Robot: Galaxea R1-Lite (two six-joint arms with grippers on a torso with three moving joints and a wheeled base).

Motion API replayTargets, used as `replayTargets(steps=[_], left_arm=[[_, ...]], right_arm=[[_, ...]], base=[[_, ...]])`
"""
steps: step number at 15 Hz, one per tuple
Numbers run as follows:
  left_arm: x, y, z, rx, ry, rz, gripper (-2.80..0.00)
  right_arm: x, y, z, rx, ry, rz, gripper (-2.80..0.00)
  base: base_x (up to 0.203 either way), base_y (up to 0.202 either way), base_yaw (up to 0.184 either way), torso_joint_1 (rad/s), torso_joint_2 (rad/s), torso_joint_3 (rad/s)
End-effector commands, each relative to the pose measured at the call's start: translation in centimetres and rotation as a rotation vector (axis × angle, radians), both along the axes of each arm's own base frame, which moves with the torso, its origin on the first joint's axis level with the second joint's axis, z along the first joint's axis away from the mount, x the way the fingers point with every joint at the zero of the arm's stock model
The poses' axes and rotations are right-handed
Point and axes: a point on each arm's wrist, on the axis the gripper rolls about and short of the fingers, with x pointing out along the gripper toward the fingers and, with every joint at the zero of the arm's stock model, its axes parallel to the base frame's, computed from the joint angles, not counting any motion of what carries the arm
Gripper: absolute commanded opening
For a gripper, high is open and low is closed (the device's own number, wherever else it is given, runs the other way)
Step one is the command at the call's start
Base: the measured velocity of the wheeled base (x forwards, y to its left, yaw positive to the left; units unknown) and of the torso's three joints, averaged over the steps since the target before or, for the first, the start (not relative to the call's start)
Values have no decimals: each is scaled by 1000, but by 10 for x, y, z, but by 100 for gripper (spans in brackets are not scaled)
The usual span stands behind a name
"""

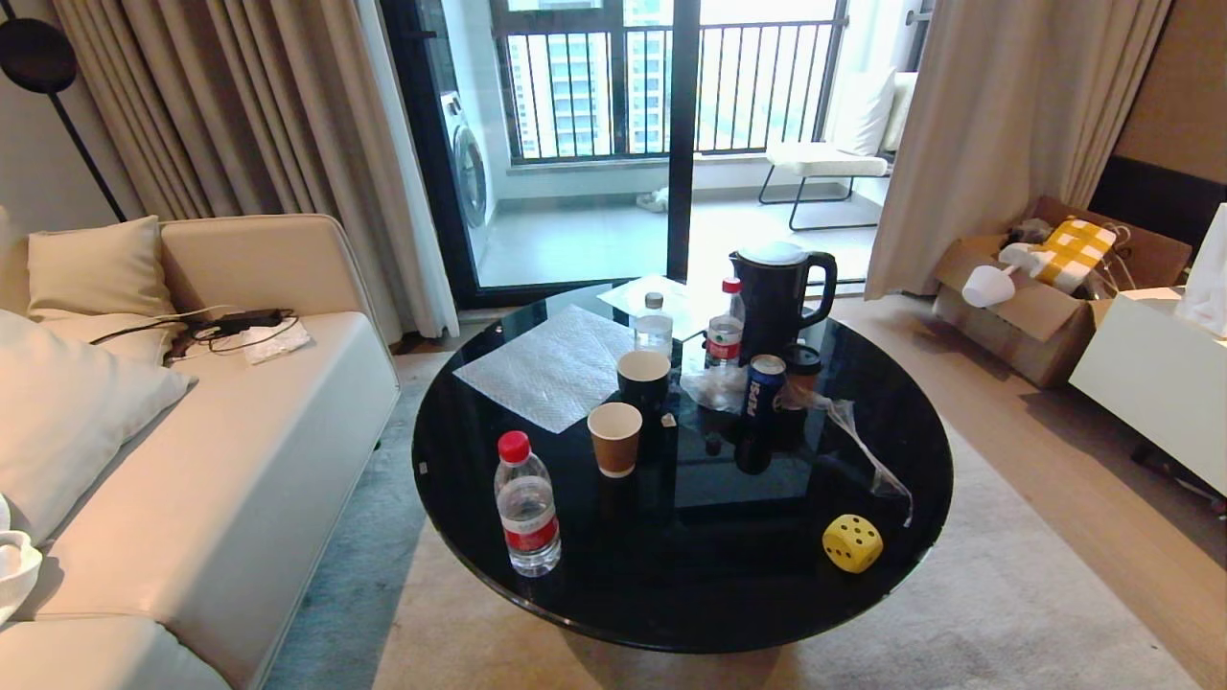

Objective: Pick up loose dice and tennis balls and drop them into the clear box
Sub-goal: Pick up toys out of the box

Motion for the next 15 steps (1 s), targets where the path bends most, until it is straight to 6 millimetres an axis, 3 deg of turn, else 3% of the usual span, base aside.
replayTargets(steps=[1,15], left_arm=[[0,0,0,0,2,1,-280],[0,0,0,-2,2,1,-280]], right_arm=[[0,0,0,0,0,1,-280],[0,0,0,-2,-2,2,-280]], base=[[0,0,0,0,0,0],[0,0,0,2,2,-162]])
